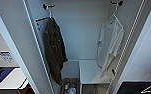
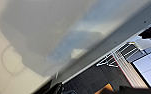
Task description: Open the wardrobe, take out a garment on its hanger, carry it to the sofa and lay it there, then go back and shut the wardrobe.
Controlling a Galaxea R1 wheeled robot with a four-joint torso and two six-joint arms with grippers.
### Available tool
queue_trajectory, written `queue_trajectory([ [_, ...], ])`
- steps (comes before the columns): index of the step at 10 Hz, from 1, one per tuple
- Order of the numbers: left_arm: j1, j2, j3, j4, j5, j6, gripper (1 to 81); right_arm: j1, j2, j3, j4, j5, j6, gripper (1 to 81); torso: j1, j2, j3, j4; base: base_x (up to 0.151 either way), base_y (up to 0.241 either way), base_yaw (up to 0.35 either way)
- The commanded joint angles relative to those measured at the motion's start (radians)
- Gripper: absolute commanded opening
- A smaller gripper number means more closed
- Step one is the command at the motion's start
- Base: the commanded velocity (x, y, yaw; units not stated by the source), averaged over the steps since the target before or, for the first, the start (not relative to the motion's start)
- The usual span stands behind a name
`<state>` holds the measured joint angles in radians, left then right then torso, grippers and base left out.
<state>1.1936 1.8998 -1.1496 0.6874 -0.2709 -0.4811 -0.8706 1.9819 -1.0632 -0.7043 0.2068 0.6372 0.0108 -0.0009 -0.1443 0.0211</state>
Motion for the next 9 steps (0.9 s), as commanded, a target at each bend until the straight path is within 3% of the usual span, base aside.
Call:
queue_trajectory([
  [1, 0.177, -0.172, -0.095, 0.044, -0.391, -0.008, 81.1, -0.175, -0.224, 0.122, -0.162, 0.245, 0.056, 81.1, 0.0, 0.0, 0.0, 0.0, 0.0, 0.0, 0.0],
  [2, 0.239, -0.172, -0.187, 0.035, -0.476, -0.011, 81.1, -0.233, -0.268, 0.056, -0.158, 0.316, 0.062, 81.1, 0.0, 0.0, 0.0, 0.0, 0.0, 0.0, 0.0],
  [3, 0.296, -0.159, -0.278, 0.017, -0.564, -0.026, 81.1, -0.286, -0.288, -0.06, -0.153, 0.374, 0.108, 81.1, -0.002, -0.001, 0.001, 0.0, 0.0, 0.0, 0.0],
  [4, 0.329, -0.117, -0.384, 0.0, -0.608, -0.062, 81.1, -0.324, -0.27, -0.241, -0.162, 0.434, 0.215, 81.1, -0.002, -0.001, 0.001, 0.0, 0.0, 0.0, 0.0],
  [5, 0.337, -0.08, -0.452, 0.0, -0.608, -0.097, 81.1, -0.353, -0.242, -0.348, -0.167, 0.47, 0.271, 81.1, -0.002, -0.001, 0.001, 0.0, 0.0, 0.0, 0.0],
  [9, 0.338, 0.167, -0.808, 0.004, -0.559, -0.258, 81.1, -0.4, -0.034, -0.775, -0.179, 0.434, 0.457, 81.1, -0.005, -0.003, 0.002, 0.0, 0.0, 0.0, 0.0],
])
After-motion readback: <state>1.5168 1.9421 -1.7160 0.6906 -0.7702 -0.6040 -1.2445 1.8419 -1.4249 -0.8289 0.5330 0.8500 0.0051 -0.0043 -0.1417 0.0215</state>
